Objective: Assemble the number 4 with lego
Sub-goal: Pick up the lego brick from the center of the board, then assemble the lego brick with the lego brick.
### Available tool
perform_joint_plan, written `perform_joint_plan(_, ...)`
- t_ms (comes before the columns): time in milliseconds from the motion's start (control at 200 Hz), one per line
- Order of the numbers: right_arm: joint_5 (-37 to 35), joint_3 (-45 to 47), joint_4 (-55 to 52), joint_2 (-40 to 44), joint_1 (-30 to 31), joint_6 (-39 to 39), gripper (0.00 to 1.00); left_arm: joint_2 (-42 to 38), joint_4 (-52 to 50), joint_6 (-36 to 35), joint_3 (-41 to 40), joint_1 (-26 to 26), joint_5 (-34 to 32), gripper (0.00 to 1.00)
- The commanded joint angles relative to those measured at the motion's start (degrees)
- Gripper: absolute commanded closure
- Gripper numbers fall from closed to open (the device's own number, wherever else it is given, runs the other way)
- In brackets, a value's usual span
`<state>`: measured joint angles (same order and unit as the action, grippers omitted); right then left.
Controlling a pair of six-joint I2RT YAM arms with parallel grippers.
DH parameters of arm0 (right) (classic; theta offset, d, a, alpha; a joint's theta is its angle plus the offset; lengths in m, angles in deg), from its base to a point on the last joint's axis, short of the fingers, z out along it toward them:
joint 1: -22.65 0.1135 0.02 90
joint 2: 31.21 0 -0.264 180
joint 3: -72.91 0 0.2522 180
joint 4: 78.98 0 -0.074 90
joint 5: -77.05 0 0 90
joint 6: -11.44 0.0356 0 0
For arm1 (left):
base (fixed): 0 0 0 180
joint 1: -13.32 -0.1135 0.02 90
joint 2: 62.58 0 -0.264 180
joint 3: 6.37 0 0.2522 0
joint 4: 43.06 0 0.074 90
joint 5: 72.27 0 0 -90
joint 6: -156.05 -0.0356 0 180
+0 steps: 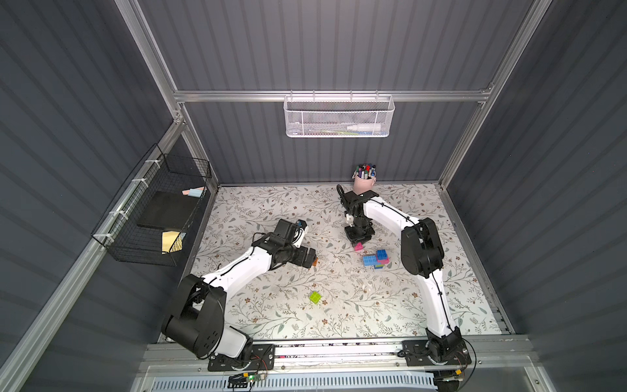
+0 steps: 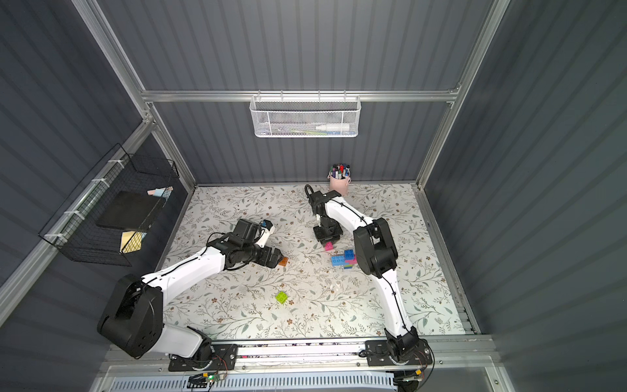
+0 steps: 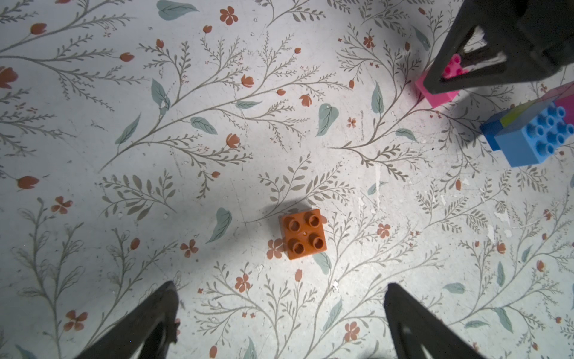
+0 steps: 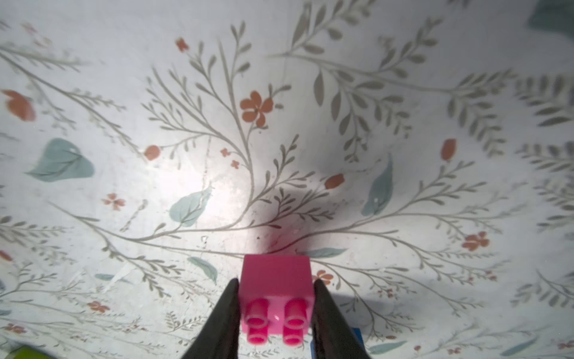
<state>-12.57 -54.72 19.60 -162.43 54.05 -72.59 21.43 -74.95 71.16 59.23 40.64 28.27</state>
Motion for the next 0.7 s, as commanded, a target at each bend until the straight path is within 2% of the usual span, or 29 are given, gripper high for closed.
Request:
perform_joint_plan(0, -1.58, -5.26, -5.62, 3.34, 0.17, -0.6, 0.65, -1.43, -1.46, -0.36, -0.2, -0.23, -0.38, 0.01)
perform_joint_plan(130, -2.35, -7.93, -10.08, 4.82, -0.15, -0.85, 0.65, -1.13, -1.26, -0.52, -0.07, -0.25, -0.35, 0.01)
perform_joint_plan(290, -3.21, -6.37, -13.38, 8.8, -1.22, 0.2, 0.65, -1.05, -1.01, -0.49, -0.07, -0.19, -0.27, 0.01)
perform_joint_plan(695, -2.04, 8.83, -12.61, 19.87, -5.43, 2.74, 0.62, -0.45, -0.76, -0.49, -0.07, -0.22, 0.42, 0.01)
